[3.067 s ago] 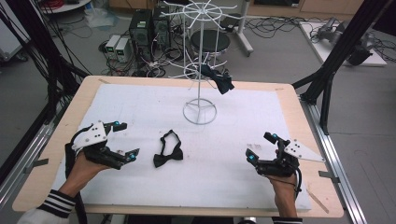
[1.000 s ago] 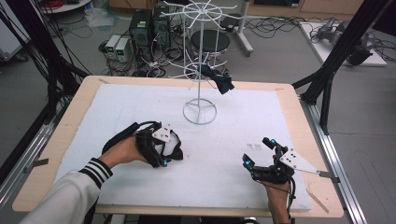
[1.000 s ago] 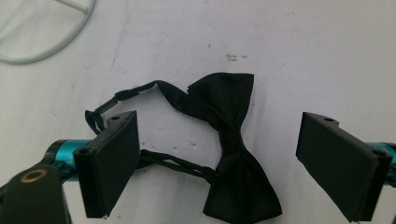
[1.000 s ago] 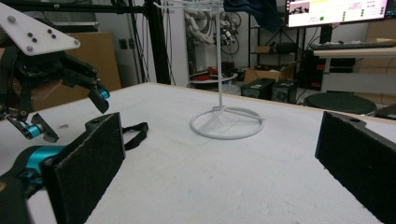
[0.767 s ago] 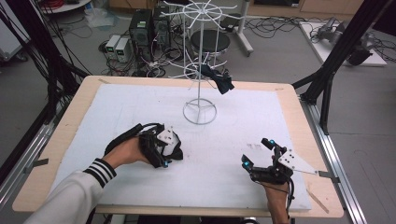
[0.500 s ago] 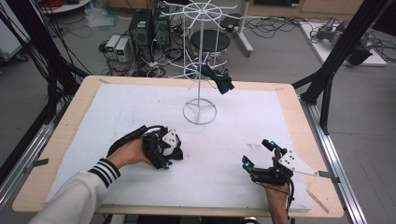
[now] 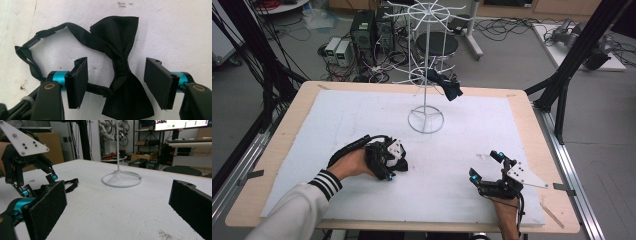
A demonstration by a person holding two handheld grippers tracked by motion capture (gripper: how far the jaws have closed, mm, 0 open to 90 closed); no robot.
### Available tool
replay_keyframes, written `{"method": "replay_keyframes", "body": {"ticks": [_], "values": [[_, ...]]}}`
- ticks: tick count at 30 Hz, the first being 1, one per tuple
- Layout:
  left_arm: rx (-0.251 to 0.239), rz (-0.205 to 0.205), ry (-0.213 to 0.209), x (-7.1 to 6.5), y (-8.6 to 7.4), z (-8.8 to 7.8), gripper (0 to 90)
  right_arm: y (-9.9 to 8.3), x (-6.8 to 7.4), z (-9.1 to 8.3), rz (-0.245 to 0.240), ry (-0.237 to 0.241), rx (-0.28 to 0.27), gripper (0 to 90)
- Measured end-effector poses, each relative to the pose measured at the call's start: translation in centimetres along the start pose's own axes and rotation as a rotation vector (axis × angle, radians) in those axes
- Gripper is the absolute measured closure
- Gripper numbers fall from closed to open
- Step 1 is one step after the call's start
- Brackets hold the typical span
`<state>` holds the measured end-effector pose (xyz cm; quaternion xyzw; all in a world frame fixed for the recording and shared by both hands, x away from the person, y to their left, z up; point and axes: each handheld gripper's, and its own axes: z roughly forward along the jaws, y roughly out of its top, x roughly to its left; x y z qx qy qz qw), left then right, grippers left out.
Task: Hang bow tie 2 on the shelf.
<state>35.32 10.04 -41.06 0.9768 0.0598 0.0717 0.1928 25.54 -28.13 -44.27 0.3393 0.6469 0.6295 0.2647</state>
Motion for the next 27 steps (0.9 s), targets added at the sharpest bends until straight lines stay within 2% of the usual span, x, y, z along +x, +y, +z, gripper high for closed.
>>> {"method": "replay_keyframes", "body": {"ticks": [1, 3, 7, 9, 13, 14, 16, 19, 21, 25, 27], "values": [[-0.002, -0.009, 0.0, 0.01, -0.03, 0.03, 37.2, -0.02, -0.09, 0.07, -0.013, 0.0, 0.0, 0.7], [0.002, -0.01, 0.004, 0.08, -0.02, 0.02, 38.8, -0.06, -0.03, 0.08, -0.005, 0.003, 0.009, 0.7], [0.012, 0.0, 0.009, 0.08, -0.03, -0.03, 43.6, -0.09, -0.04, 0.1, -0.011, 0.001, 0.007, 0.7], [0.008, -0.001, 0.009, -0.11, -0.04, 0.0, 50.5, -0.13, -0.06, 0.13, -0.017, -0.003, 0.005, 0.7], [0.019, 0.016, -0.002, -0.2, 0.09, 0.0, 56.7, -0.48, -0.12, 0.17, -0.017, -0.007, 0.017, 0.7], [0.016, 0.008, -0.012, -0.26, 0.1, 0.01, 59.4, -0.57, -0.06, 0.15, -0.008, -0.007, 0.023, 0.7], [0.022, 0.02, -0.013, -0.33, 0.18, -0.02, 65.1, -0.67, -0.12, 0.15, -0.012, -0.008, 0.023, 0.7], [0.011, -0.007, -0.007, -0.44, 0.18, 0.05, 68.8, -0.76, -0.15, 0.17, -0.009, -0.01, 0.022, 0.7], [0.0, -0.009, -0.004, -0.47, 0.05, 0.02, 73.5, -0.83, -0.19, 0.19, -0.008, -0.01, 0.027, 0.7], [-0.025, -0.042, -0.001, -0.55, -0.26, 0.01, 75.0, -0.86, -0.26, 0.2, -0.007, -0.011, 0.022, 0.7], [-0.027, -0.043, 0.007, -0.56, -0.24, -0.07, 75.4, -0.87, -0.19, 0.17, -0.007, -0.011, 0.025, 0.7]]}}
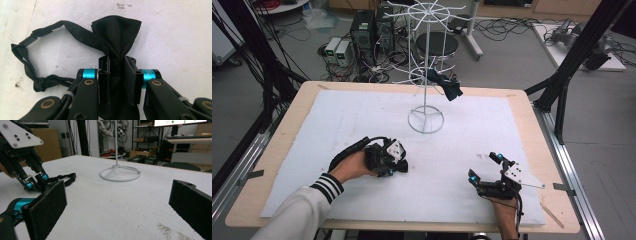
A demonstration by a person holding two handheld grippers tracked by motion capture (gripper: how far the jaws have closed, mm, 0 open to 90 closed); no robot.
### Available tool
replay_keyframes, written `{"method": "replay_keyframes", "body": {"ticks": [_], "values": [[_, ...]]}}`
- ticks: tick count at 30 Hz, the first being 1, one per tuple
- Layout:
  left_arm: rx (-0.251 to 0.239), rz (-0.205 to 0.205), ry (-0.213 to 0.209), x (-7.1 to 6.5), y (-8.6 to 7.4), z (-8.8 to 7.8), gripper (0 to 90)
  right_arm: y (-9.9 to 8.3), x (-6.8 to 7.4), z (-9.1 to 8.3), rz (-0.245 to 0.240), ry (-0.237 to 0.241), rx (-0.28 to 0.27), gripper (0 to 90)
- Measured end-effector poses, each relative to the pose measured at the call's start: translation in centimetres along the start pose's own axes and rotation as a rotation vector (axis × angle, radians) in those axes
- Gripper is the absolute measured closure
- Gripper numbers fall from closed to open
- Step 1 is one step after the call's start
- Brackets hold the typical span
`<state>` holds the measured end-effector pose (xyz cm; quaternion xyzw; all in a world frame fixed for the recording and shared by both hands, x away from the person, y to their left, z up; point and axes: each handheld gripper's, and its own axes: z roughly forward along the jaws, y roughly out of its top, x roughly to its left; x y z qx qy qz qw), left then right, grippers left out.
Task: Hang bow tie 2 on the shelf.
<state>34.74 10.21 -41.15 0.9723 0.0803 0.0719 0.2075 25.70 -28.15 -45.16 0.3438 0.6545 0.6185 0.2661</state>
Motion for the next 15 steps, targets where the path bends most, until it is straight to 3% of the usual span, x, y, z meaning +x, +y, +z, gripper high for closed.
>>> {"method": "replay_keyframes", "body": {"ticks": [7, 13, 15], "values": [[-0.01, 0.019, 0.005, -0.3, 0.2, -0.2, 75.6, 0.0, 0.0, -0.1, -0.011, -0.004, -0.012, 0.7], [-0.068, -0.001, 0.005, -0.3, 0.4, -0.9, 75.7, -0.1, 0.2, -0.1, -0.022, -0.004, -0.015, 0.7], [-0.099, -0.015, 0.033, -0.3, 0.5, -1.3, 75.7, -0.1, 0.3, -0.1, -0.037, -0.004, -0.021, 0.7]]}}
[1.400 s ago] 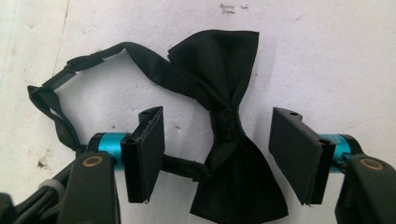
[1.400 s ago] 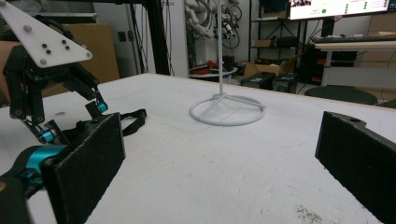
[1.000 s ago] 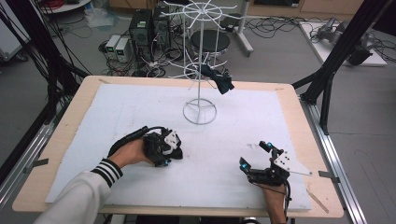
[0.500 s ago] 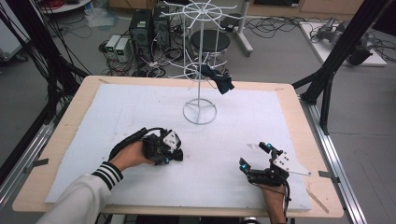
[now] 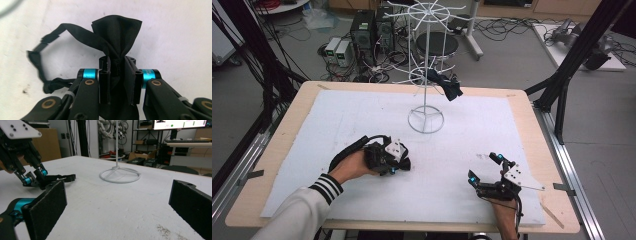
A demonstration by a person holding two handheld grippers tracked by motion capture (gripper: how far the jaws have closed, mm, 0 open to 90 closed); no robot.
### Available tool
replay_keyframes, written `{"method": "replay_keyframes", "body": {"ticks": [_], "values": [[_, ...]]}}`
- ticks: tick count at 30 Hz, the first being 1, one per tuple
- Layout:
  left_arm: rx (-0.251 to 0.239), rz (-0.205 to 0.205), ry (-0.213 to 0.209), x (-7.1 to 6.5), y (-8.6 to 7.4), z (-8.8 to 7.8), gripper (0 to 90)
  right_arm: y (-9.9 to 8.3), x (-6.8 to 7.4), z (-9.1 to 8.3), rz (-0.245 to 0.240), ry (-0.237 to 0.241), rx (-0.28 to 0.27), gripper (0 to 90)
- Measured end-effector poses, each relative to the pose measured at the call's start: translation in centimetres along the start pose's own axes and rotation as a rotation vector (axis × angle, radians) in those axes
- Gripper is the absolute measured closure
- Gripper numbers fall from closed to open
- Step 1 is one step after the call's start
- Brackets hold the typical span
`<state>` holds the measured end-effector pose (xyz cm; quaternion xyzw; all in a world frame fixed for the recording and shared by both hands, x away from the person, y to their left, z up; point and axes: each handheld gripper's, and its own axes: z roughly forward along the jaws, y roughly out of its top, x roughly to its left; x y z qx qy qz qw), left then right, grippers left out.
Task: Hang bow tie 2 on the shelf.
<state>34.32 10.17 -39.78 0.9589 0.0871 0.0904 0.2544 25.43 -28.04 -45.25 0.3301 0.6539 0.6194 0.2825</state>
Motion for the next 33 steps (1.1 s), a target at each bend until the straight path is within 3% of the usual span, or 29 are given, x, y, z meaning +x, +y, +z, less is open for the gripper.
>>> {"method": "replay_keyframes", "body": {"ticks": [8, 13, 17, 25, 33], "values": [[-0.164, -0.069, 0.041, 0.4, 0.2, -2.3, 75.8, -0.1, 0.2, -0.2, -0.009, 0.0, -0.025, 0.7], [-0.21, -0.088, 0.07, 0.7, -0.1, -3.2, 75.8, -0.2, 0.2, -0.3, -0.012, -0.005, -0.035, 0.7], [-0.275, -0.113, 0.074, 1.0, -0.2, -3.9, 75.9, -0.2, 0.2, -0.4, -0.014, -0.006, -0.042, 0.7], [-0.324, -0.125, 0.091, 1.4, 0.0, -5.1, 76.0, -0.3, 0.3, -0.5, -0.007, -0.012, -0.047, 0.7], [-0.418, -0.157, 0.128, 2.3, 0.1, -7.2, 76.1, -0.3, 0.2, -0.5, -0.019, -0.017, -0.056, 0.7]]}}
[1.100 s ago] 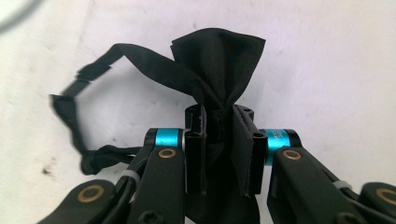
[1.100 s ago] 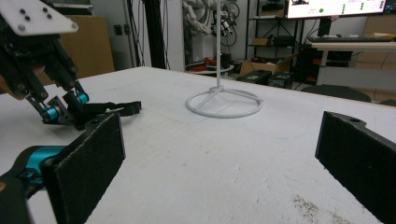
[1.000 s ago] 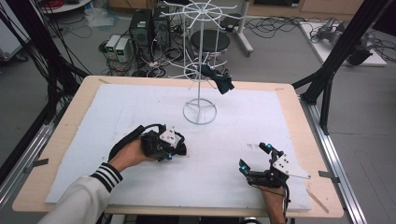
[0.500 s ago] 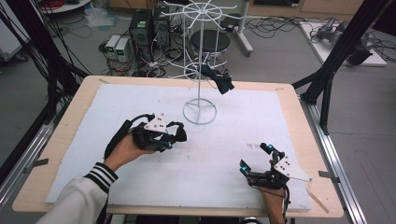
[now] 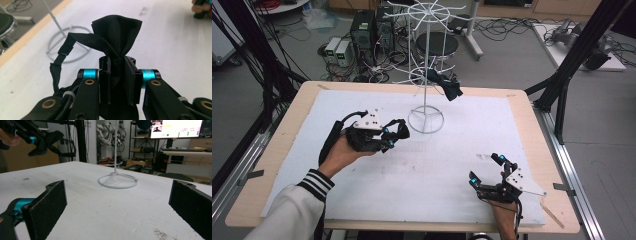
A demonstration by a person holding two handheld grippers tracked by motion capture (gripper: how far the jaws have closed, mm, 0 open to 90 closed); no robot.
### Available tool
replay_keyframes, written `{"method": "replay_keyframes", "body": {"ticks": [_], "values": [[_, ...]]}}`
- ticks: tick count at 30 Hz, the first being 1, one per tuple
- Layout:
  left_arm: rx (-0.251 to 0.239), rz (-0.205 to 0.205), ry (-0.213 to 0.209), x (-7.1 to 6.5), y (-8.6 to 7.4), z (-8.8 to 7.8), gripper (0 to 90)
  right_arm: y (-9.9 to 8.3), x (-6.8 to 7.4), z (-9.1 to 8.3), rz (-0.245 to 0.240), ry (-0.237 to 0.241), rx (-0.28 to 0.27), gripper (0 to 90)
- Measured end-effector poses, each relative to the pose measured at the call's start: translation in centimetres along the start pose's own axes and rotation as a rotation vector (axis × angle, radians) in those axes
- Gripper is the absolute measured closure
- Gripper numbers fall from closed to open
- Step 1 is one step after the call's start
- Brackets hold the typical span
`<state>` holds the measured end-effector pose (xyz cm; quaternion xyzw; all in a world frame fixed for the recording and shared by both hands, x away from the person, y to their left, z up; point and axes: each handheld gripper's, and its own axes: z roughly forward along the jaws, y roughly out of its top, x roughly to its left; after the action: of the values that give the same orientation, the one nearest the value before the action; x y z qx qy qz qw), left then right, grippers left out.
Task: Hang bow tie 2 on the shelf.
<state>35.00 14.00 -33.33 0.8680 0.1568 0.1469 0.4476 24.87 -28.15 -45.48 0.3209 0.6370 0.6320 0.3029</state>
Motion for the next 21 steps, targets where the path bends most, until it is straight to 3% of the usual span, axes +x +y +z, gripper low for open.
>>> {"method": "replay_keyframes", "body": {"ticks": [9, 21], "values": [[-0.04, -0.014, 0.023, 0.9, 0.7, -1.2, 76.1, 0.0, 0.1, 0.0, -0.003, 0.004, 0.002, 0.7], [-0.124, -0.073, 0.041, 2.4, 1.6, -2.1, 76.1, 0.0, 0.1, 0.0, -0.007, -0.005, 0.001, 0.7]]}}
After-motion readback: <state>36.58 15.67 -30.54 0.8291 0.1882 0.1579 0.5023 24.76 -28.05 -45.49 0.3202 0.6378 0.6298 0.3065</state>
